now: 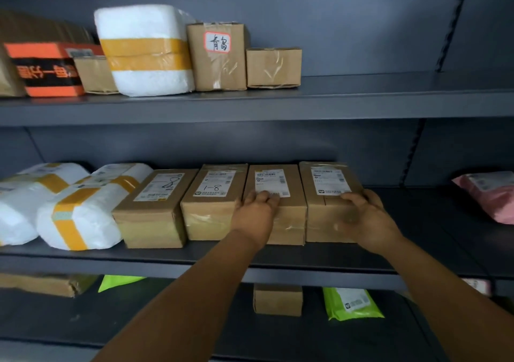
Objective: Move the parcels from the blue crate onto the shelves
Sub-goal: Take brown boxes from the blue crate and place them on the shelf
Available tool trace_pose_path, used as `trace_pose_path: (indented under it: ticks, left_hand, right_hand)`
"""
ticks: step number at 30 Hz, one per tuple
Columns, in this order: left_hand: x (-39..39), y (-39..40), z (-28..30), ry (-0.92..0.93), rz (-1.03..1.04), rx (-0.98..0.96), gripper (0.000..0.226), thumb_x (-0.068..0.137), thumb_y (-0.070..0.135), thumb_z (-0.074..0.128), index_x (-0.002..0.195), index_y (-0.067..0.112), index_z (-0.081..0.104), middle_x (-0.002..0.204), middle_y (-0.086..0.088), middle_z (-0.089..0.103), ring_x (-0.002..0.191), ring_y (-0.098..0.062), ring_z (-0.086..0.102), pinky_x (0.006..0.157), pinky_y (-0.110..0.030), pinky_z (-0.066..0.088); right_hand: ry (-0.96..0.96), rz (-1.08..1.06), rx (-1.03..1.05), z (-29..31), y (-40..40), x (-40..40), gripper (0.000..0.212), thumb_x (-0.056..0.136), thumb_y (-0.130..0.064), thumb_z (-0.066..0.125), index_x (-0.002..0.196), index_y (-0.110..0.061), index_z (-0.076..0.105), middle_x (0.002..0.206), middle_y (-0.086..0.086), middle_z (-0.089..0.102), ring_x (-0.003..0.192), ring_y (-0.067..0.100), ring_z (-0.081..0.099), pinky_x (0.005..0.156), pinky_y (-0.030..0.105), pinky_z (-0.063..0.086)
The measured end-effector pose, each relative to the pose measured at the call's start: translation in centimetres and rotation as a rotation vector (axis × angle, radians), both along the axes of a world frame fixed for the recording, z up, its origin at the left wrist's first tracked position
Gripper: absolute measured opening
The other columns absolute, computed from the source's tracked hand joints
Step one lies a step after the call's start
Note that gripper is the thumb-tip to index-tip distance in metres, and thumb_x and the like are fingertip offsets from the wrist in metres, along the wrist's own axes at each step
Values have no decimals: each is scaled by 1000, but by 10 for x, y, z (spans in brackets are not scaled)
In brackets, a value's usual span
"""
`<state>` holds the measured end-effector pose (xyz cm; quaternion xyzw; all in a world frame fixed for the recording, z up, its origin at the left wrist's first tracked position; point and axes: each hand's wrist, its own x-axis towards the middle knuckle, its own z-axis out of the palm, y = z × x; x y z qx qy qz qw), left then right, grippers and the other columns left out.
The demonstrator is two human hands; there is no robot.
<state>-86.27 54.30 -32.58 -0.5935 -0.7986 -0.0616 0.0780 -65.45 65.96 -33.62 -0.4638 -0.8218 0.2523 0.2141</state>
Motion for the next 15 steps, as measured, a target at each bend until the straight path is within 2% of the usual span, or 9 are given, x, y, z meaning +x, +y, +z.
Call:
trace_pose_path:
  ticks: [11, 15]
  left_hand:
    - [-37, -22, -4, -13, 11, -31, 87, 86, -1, 59, 153, 27, 10, 159, 1, 14, 148, -26, 6, 120, -47, 11]
    - [-46, -28, -1, -30, 26, -71, 95, 82, -8, 56, 154, 26, 5, 160, 2, 8, 148, -25, 1, 120, -46, 8]
  right_hand:
    - [-33, 17, 21, -2, -18, -37, 75, 80, -30, 76, 144, -28, 37, 156, 6, 7, 135, 30, 34, 108, 35, 37]
    - [-56, 17, 31, -1, -25, -48, 77, 80, -33, 75, 145, -29, 35, 157, 6, 5, 137, 31, 31, 110, 37, 37]
